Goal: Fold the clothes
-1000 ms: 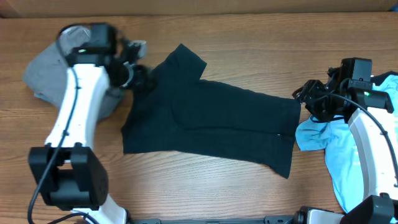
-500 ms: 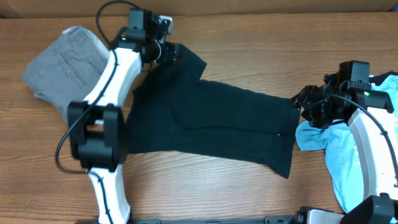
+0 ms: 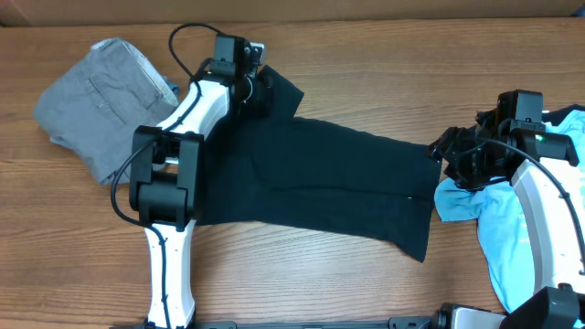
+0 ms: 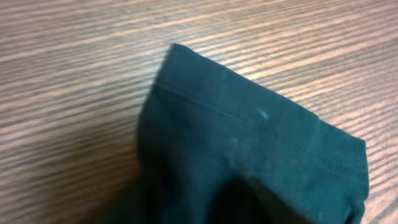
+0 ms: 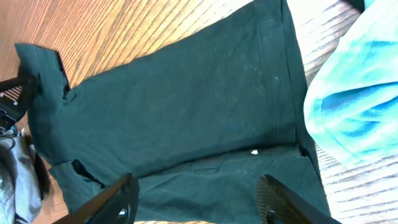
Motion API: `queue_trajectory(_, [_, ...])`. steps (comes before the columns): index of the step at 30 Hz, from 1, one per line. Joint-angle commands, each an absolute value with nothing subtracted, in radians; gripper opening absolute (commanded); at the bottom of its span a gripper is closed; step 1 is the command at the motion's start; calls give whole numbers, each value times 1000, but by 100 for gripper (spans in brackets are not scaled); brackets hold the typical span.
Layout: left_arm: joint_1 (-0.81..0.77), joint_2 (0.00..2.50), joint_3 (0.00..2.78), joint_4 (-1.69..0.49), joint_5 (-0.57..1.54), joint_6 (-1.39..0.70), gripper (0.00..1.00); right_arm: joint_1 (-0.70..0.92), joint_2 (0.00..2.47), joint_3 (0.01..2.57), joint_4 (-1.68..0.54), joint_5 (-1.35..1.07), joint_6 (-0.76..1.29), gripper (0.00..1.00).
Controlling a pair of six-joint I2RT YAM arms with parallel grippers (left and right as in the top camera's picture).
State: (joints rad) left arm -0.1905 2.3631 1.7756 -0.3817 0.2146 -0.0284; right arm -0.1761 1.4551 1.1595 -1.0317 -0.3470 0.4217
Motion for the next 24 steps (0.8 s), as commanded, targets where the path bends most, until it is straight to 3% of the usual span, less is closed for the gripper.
queue_trajectory(1, [-197,2400,1799,-402,199,-31,19,-179,1451,1178,-1019,-332,418,68])
queue_trajectory(2, [-196,2400,1799,-410,200,-31,7,-179,1452,1178,-1013,-329,418,68])
queue_trajectory(3, [-194,2399,1799,-415,200,-31,4,-179,1456,1178,-1008,-321,418,69])
queue_trajectory(13, [-154,2260,1808,-556,237,-30,4,-179,1562,1178,-881,-278,419,67])
queue_trajectory(24, [-157,2133,1808,-702,237,-31,4,-179,1816,1178,-643,-262,422,57])
